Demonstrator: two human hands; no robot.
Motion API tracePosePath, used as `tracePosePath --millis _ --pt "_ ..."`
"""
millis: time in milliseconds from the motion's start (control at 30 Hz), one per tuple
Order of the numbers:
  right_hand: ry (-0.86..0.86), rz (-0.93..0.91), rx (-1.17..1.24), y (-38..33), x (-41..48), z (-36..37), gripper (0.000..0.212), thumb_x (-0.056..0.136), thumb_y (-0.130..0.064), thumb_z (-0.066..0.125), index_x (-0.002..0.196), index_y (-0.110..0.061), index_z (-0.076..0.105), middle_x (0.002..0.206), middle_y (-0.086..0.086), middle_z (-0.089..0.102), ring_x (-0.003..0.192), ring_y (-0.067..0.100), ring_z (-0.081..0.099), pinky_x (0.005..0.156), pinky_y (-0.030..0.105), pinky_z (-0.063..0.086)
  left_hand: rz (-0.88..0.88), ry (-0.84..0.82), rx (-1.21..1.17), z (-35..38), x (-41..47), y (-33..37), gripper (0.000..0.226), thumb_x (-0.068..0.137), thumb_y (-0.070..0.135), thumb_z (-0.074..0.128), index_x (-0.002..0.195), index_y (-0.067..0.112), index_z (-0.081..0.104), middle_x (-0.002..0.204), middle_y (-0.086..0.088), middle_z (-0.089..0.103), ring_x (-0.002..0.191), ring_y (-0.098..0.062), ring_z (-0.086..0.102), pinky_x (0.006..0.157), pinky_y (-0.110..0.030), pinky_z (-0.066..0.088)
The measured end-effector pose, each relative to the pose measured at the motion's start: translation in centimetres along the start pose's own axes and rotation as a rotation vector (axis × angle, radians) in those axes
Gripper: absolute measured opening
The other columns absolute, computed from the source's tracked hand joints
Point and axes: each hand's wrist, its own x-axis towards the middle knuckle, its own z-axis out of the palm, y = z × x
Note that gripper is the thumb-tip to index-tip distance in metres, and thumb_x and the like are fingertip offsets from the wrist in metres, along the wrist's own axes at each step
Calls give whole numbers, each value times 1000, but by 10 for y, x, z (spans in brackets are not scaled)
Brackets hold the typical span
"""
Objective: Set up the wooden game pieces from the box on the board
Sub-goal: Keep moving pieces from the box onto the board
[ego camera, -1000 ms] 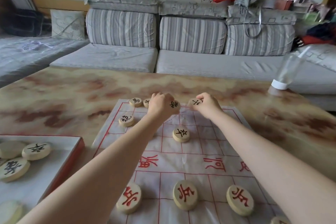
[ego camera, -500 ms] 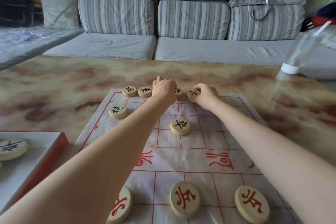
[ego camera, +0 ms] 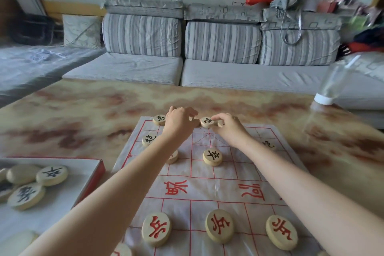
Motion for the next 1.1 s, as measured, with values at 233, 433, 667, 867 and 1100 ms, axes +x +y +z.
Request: tracePosePath --millis 233,433,667,867,1100 --pt "-154 -182 41 -80 -51 17 35 87 -13 57 122 -15 59 128 2 57 112 18 50 90 23 39 -13 98 15 -78 -55 -46 27 82 14 57 105 23 67 106 1 69 105 -27 52 91 -31 36" --pt "-336 -284 138 -153 -96 57 35 89 -13 52 123 -14 58 125 3 60 118 16 52 88 18 36 -126 116 164 -146 -129 -116 33 80 8 60 112 18 65 117 -6 64 110 -30 52 95 -35 40" --pt "-436 -406 8 -209 -124 120 48 91 -16 46 139 -22 42 141 6 46 119 21 48 106 30 31 -237 135 196 -178 -213 -166 35 73 30 52 105 27 65 107 3 63 103 -23 57 87 -34 45" --pt "-319 -587 -246 -228 -128 155 44 90 -13 42 132 -25 47 137 -1 37 121 27 27 98 36 19 -243 178 182 -178 -218 -167 33 73 17 71 105 21 65 113 0 58 108 -25 54 86 -34 45" --pt "-397 -632 -228 -226 -133 161 10 84 -15 54 83 -21 45 112 7 53 109 27 41 92 34 32 -301 132 254 -177 -223 -179 22 79 28 66 96 15 70 110 -3 59 110 -25 49 86 -36 47"
